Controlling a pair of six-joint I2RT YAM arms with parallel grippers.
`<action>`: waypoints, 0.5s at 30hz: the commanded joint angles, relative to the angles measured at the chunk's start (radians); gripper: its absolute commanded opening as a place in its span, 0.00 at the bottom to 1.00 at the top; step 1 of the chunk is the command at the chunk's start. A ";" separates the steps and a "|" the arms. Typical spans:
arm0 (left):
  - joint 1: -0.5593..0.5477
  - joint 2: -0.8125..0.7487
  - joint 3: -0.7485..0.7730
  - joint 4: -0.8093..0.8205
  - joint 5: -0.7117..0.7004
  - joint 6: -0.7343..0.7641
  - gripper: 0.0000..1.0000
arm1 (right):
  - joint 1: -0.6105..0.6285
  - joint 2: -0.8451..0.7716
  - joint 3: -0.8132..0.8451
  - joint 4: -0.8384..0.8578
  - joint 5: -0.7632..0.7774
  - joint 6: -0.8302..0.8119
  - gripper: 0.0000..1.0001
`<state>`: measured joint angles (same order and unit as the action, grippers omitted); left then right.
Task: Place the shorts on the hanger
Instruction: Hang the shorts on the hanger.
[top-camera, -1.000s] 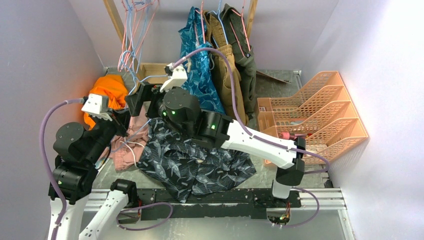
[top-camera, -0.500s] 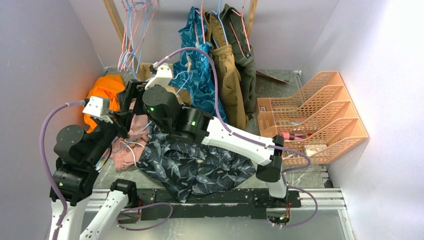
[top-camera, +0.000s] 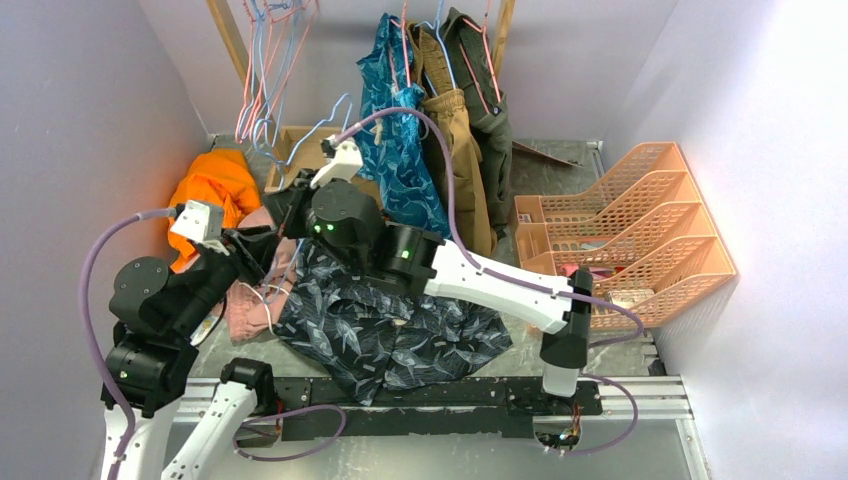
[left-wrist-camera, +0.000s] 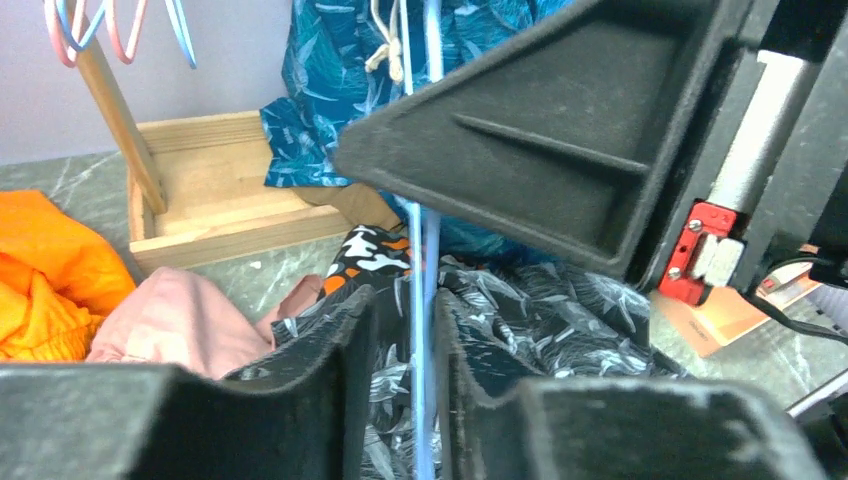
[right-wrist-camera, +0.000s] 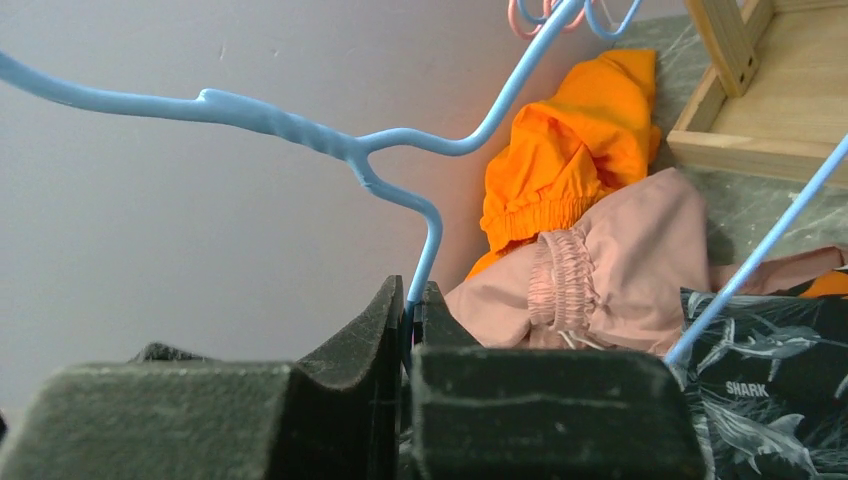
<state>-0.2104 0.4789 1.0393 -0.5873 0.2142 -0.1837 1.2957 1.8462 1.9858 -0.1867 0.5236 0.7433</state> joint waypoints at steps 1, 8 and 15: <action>0.011 -0.026 0.008 0.065 0.037 -0.016 0.43 | -0.019 -0.114 -0.096 0.091 0.012 -0.056 0.00; 0.010 -0.051 0.089 -0.035 0.083 -0.018 0.99 | -0.043 -0.300 -0.230 0.070 -0.079 -0.211 0.00; 0.008 -0.146 0.075 0.033 0.287 0.040 0.99 | -0.061 -0.640 -0.441 -0.102 -0.556 -0.542 0.00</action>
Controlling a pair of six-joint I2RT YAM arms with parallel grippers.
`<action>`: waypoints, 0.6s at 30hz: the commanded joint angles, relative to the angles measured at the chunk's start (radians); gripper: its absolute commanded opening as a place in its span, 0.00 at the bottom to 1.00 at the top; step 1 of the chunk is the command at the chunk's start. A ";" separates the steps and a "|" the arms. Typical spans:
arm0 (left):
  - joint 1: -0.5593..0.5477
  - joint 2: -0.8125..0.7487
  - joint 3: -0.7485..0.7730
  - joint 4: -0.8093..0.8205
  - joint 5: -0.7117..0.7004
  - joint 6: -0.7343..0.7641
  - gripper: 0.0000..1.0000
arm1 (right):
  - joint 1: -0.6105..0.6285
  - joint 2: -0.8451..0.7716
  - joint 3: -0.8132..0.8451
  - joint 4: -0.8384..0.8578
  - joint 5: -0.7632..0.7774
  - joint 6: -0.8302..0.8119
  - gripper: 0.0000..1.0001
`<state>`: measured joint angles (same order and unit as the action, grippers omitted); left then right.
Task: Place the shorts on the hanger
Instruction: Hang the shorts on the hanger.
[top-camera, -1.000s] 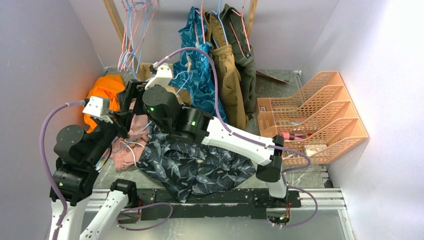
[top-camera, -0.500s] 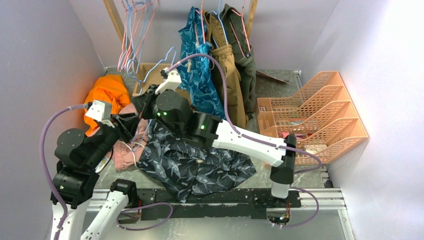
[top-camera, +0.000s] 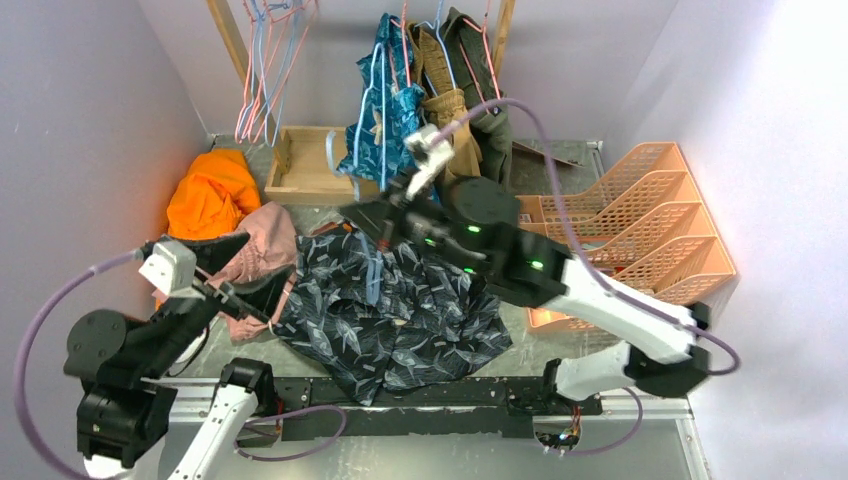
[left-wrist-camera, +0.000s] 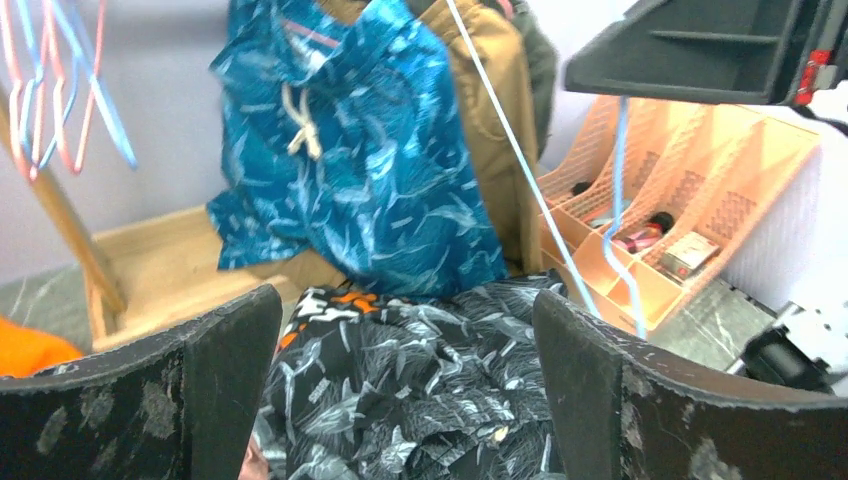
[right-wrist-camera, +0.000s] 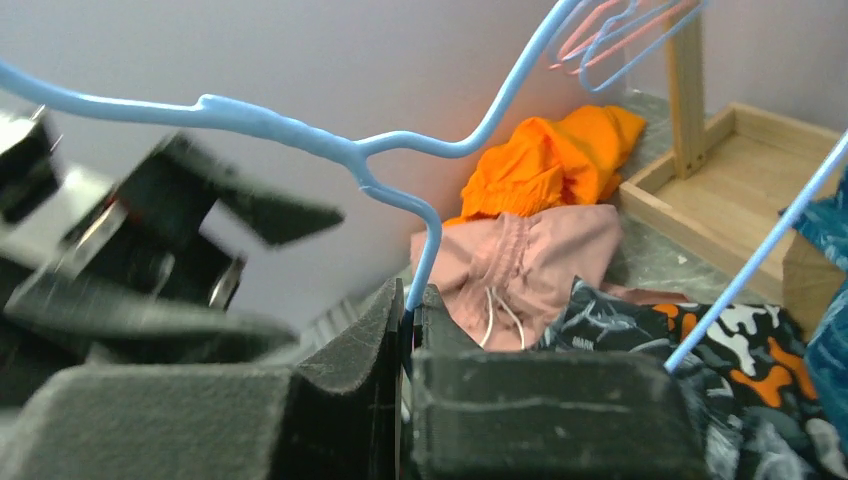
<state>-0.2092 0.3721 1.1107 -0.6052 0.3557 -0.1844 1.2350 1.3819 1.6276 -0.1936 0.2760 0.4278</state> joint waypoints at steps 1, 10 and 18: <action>0.007 -0.035 0.002 0.079 0.155 0.052 1.00 | 0.002 -0.221 -0.106 -0.138 -0.377 -0.264 0.00; 0.007 0.046 -0.030 0.520 0.359 0.150 0.99 | 0.003 -0.395 -0.220 -0.522 -0.638 -0.351 0.00; -0.025 0.212 0.130 0.398 0.760 0.300 1.00 | 0.002 -0.396 -0.246 -0.727 -0.778 -0.388 0.00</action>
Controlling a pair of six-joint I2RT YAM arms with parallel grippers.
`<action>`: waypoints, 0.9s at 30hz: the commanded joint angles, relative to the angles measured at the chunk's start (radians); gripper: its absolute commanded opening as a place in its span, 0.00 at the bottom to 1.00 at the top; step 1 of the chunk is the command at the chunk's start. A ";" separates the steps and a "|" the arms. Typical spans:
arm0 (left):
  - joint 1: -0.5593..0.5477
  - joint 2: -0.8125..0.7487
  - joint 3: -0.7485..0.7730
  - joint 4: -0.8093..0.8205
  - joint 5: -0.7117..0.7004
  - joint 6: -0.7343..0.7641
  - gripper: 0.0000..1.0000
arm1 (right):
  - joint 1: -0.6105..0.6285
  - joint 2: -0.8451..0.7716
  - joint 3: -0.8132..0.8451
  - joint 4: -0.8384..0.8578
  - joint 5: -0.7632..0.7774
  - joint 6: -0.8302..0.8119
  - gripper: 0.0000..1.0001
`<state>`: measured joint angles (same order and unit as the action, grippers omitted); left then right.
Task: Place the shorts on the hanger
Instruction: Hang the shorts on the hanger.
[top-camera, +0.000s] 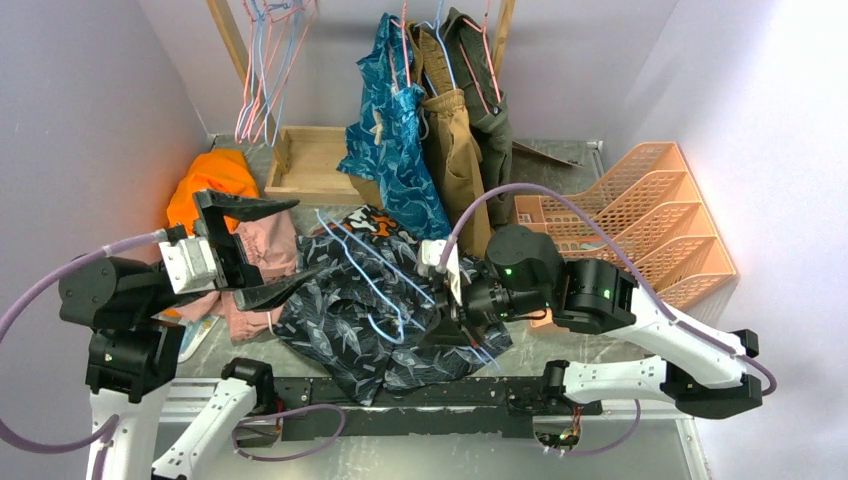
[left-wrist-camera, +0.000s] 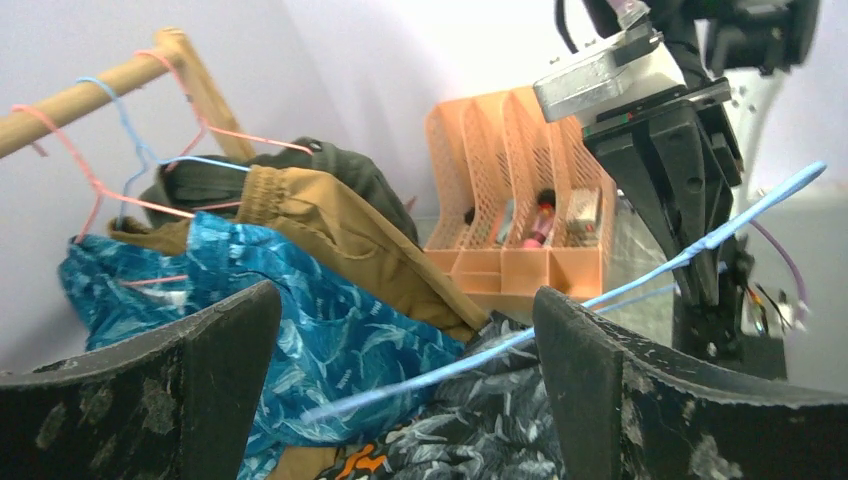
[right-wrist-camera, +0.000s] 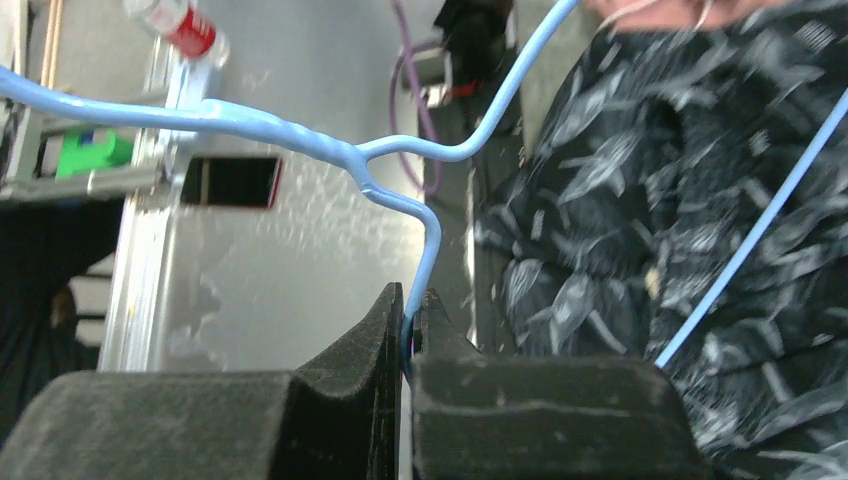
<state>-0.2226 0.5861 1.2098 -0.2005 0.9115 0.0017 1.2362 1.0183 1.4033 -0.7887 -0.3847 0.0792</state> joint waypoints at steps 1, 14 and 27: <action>-0.014 -0.009 0.041 -0.039 0.207 0.139 1.00 | -0.001 -0.038 -0.034 -0.136 -0.132 -0.038 0.00; -0.146 -0.013 -0.135 -0.113 0.271 0.193 1.00 | 0.000 0.036 0.021 -0.130 -0.296 -0.081 0.00; -0.150 0.005 -0.162 -0.179 0.334 0.247 0.95 | -0.001 0.143 0.113 -0.119 -0.291 -0.156 0.00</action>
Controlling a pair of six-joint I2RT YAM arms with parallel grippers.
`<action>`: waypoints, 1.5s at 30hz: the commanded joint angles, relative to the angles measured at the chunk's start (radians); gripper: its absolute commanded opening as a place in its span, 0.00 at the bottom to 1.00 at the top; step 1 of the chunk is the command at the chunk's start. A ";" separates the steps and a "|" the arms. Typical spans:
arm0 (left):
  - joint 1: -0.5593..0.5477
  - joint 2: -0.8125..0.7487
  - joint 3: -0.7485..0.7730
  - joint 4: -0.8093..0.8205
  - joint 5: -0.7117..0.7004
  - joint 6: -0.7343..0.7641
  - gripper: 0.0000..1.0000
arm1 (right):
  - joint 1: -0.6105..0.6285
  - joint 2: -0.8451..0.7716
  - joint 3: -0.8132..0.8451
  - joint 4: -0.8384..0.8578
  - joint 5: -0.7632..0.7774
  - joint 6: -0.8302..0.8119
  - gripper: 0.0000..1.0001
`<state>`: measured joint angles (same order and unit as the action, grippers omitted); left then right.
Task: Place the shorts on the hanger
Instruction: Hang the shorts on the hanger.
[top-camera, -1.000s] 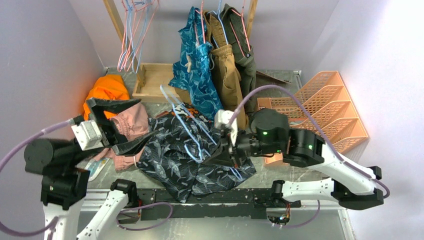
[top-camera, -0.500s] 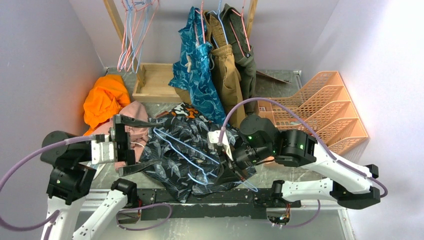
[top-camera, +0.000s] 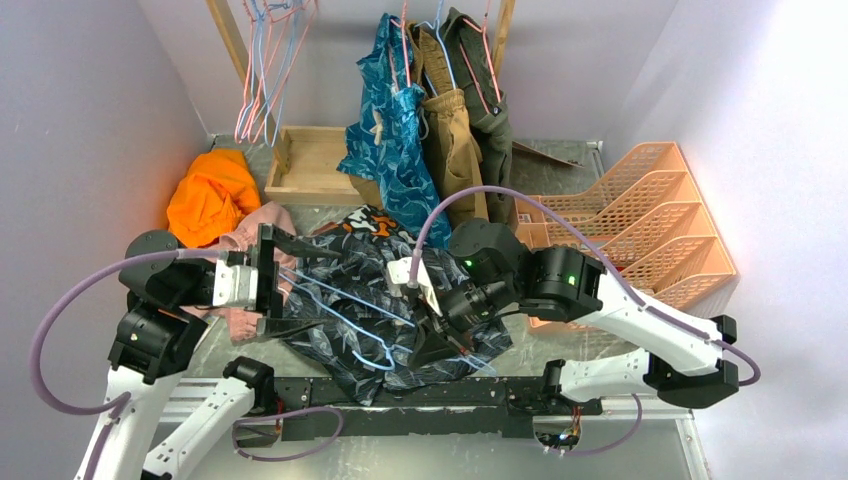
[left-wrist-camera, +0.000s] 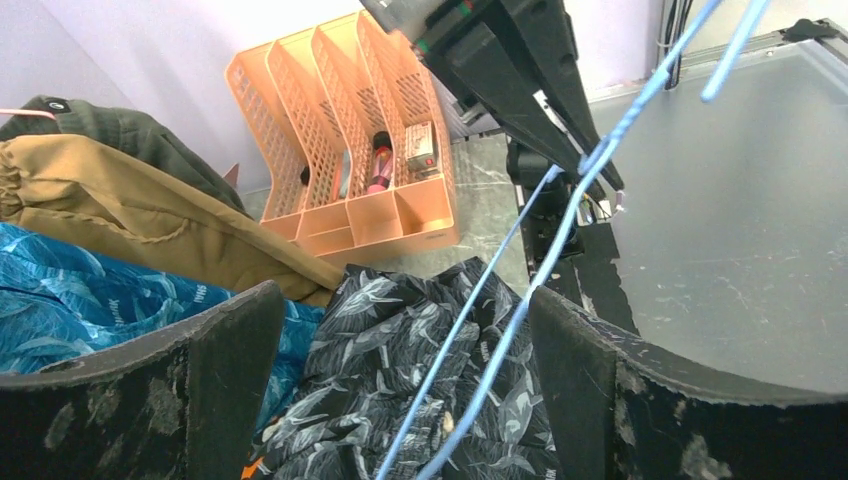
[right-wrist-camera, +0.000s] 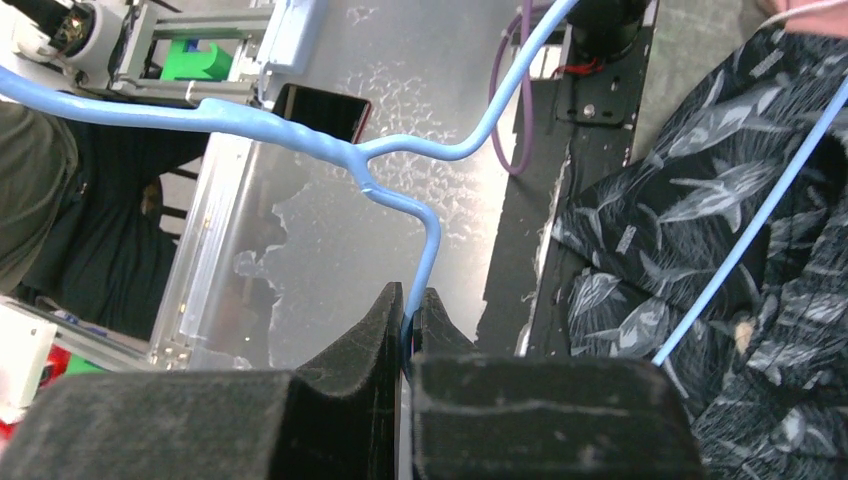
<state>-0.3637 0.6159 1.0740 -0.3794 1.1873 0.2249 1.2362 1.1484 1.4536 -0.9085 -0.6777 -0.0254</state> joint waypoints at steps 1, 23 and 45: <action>-0.009 -0.029 -0.041 0.011 0.065 0.016 0.94 | -0.002 0.021 0.073 -0.003 0.007 -0.061 0.00; -0.036 -0.018 -0.091 0.043 0.037 0.034 0.07 | -0.019 0.128 0.201 -0.021 -0.030 -0.102 0.00; -0.037 -0.027 -0.216 0.390 -0.134 -0.308 0.07 | -0.017 -0.093 -0.057 0.408 0.507 0.090 0.74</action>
<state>-0.4011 0.5964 0.8608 -0.1074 1.0939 -0.0013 1.2171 1.1011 1.4307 -0.6815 -0.3420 0.0193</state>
